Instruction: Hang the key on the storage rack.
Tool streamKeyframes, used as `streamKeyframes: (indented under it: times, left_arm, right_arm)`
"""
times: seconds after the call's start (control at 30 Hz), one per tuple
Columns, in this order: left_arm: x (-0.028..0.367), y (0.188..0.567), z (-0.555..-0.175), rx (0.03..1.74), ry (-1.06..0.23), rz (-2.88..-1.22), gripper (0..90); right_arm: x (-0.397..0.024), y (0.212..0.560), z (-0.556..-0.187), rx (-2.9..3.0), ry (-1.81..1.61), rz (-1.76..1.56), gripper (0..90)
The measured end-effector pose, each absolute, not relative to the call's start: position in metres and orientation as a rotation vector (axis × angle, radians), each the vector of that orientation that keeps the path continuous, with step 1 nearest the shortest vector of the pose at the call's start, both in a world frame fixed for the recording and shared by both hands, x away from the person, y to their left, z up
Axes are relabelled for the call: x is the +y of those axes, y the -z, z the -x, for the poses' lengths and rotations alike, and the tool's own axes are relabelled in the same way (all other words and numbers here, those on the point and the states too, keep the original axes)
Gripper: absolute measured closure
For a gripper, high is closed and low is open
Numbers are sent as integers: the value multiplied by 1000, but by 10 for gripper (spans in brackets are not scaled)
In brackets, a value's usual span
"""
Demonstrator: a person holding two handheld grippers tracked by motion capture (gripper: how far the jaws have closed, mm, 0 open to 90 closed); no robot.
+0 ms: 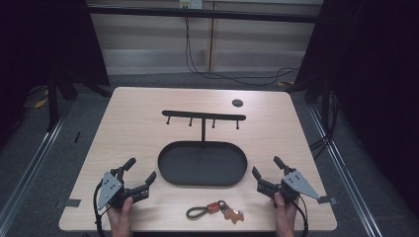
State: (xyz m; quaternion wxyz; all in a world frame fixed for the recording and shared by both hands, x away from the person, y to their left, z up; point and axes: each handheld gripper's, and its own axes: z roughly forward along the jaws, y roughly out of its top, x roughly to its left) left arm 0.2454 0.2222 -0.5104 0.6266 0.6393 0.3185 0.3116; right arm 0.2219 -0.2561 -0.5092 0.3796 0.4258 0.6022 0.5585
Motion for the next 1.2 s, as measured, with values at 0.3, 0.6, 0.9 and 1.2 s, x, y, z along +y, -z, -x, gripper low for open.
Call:
streamKeyframes:
  times: [0.3,0.6,0.9,1.2]
  left_arm:
    - [222,510,-245,732,-714,-1465,157]
    - [222,510,-245,733,-712,-1461,157]
    - [222,510,-245,733,-712,-1461,157]
    - [222,510,-245,733,-712,-1461,157]
  right_arm:
    - [-254,508,-226,1593,-1411,-1113,128]
    - [-239,505,-232,1703,-1218,-1153,164]
    - [-244,502,-229,1844,-1371,-1160,240]
    - [-231,491,-228,2033,-1457,-1142,349]
